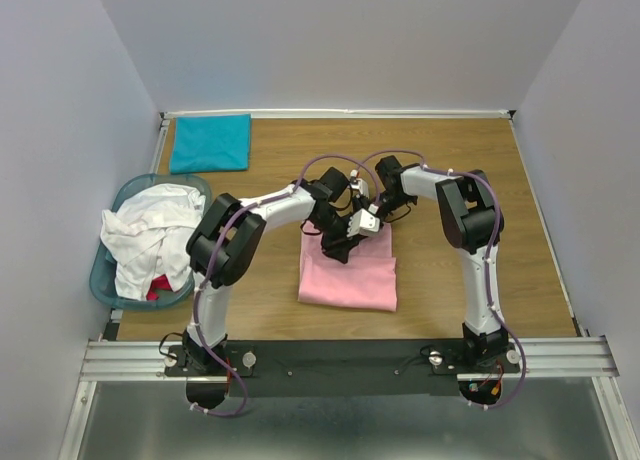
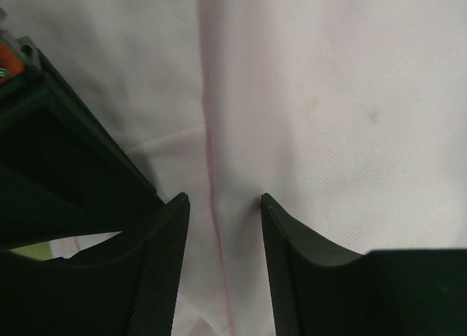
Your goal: Fold and stack the t-shirts
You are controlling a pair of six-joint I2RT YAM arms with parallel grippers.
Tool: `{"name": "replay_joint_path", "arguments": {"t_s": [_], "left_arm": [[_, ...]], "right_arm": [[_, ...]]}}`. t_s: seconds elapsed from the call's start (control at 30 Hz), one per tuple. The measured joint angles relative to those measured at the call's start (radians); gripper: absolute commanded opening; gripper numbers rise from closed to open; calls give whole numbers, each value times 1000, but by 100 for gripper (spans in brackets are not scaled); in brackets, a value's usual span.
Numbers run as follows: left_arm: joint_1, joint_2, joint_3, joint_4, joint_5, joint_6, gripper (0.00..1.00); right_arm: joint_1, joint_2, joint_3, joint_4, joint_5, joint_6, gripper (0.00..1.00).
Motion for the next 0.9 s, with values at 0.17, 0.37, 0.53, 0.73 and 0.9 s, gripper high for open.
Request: {"name": "replay_joint_path", "arguments": {"t_s": [0.17, 0.37, 0.53, 0.73, 0.9], "left_arm": [[2, 14, 11, -40, 24, 32, 45], [2, 16, 11, -62, 33, 50, 19], [2, -13, 11, -63, 30, 47, 1], [2, -70, 14, -65, 21, 45, 0], [3, -80, 53, -71, -6, 45, 0]], "right_arm": [[0, 0, -2, 0, -2, 0, 29], [0, 0, -8, 3, -8, 0, 28], [0, 0, -19, 6, -18, 0, 28], [0, 0, -34, 8, -33, 0, 28], [0, 0, -43, 9, -40, 0, 28]]}}
